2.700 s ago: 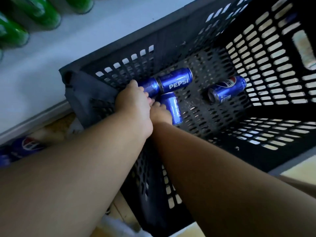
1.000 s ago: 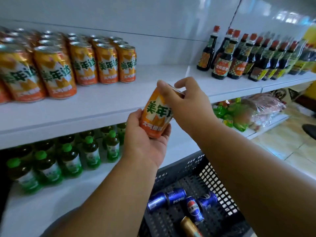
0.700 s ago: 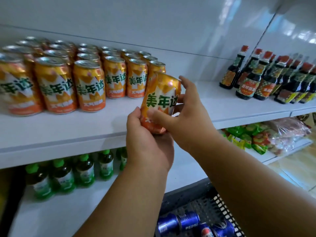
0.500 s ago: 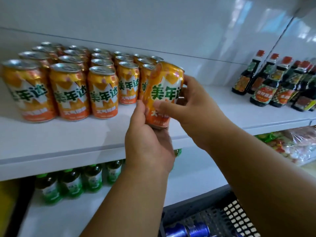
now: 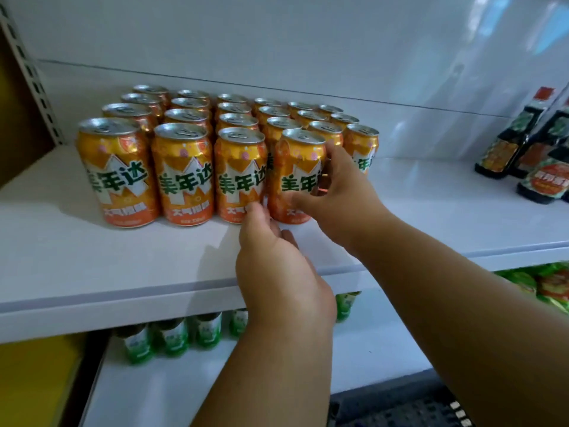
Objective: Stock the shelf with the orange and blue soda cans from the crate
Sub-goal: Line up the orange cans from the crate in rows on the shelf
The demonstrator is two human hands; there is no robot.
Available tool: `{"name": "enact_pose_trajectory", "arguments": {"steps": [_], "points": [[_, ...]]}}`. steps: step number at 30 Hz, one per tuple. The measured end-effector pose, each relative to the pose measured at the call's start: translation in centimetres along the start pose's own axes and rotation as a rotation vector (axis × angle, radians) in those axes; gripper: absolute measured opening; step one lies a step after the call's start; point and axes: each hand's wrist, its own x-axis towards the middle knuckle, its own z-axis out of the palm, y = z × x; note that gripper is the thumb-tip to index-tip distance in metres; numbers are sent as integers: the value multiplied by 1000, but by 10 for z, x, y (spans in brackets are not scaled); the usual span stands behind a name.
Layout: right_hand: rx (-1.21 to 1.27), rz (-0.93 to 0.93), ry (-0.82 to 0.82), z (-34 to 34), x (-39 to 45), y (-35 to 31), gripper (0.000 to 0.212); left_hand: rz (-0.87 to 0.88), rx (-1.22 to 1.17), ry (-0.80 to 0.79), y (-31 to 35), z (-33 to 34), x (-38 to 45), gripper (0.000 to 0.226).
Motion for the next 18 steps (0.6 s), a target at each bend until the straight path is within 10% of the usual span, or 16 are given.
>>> {"name": "enact_pose_trajectory", "arguments": {"steps": [18], "points": [[-157,-47,92,21,13,18,60,122,67,-180,-16,-16,24,58]]}}
